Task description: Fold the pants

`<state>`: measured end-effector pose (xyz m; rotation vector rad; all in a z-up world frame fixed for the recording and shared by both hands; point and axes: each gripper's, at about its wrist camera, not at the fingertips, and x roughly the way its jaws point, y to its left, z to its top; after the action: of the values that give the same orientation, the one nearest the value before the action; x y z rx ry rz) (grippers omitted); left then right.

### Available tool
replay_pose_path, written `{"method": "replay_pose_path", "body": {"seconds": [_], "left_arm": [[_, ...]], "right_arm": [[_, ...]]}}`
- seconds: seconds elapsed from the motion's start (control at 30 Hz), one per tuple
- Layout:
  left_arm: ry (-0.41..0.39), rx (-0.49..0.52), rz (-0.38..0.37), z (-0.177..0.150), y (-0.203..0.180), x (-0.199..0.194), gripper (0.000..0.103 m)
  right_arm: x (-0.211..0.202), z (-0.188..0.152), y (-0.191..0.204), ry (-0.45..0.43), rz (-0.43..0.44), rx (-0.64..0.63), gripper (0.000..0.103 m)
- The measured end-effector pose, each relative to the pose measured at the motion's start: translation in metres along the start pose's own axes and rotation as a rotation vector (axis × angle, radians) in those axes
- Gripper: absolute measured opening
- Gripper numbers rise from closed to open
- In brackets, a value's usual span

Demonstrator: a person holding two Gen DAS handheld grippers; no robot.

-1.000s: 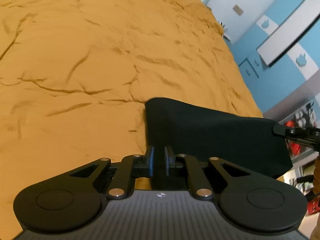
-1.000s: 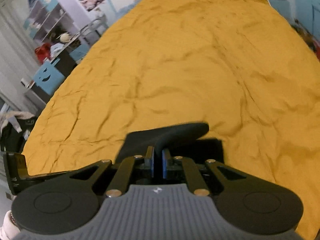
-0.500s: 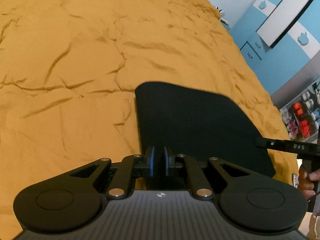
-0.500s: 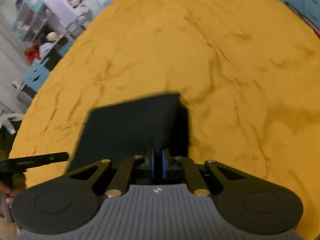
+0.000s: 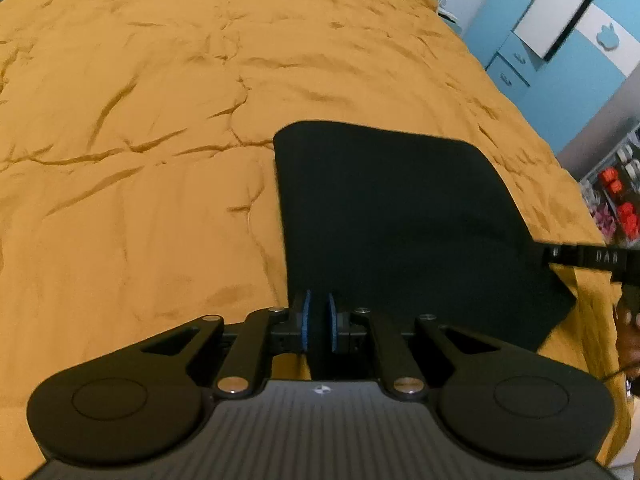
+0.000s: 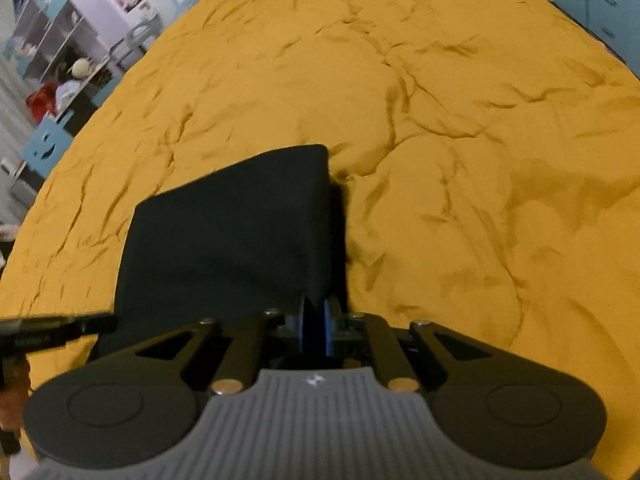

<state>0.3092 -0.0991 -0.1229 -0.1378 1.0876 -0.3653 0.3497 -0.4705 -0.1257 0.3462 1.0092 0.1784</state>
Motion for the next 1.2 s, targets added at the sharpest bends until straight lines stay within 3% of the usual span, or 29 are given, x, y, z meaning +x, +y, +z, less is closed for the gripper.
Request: {"method": "replay_pose_path", "body": {"seconds": [0.17,0.37,0.57,0.7,0.9,1.07,1.2], "left_arm": [[0.020,0.016,-0.025,-0.020,-0.004,-0.026,0.011],[0.035,0.099,-0.013,-0.048,-0.018,-0.033,0.014],[0.064,0.087,0.002,-0.062,-0.017,-0.020,0.016],[0.074,0.089,0.005,-0.067,-0.015,-0.016,0.019],[0.103,0.072,-0.027,-0.063,-0.007,-0.031,0.021],[-0.011,0.068,-0.073,-0.039,0.000,-0.055,0.021],[-0.124,0.009,-0.045,0.000,0.008,-0.047,0.021]], "right_arm": [[-0.041,-0.016,0.040,-0.104,-0.123,-0.201,0.011],[-0.051,-0.061,0.074,-0.142,-0.154,-0.400,0.017],[-0.034,-0.090,0.063,-0.131,-0.183,-0.373,0.022],[-0.022,-0.106,0.063,-0.135,-0.211,-0.433,0.023],[-0.028,-0.099,0.061,-0.128,-0.201,-0.412,0.022],[-0.052,-0.081,0.062,-0.189,-0.159,-0.362,0.022],[-0.049,-0.059,0.061,-0.239,-0.175,-0.334,0.019]]}}
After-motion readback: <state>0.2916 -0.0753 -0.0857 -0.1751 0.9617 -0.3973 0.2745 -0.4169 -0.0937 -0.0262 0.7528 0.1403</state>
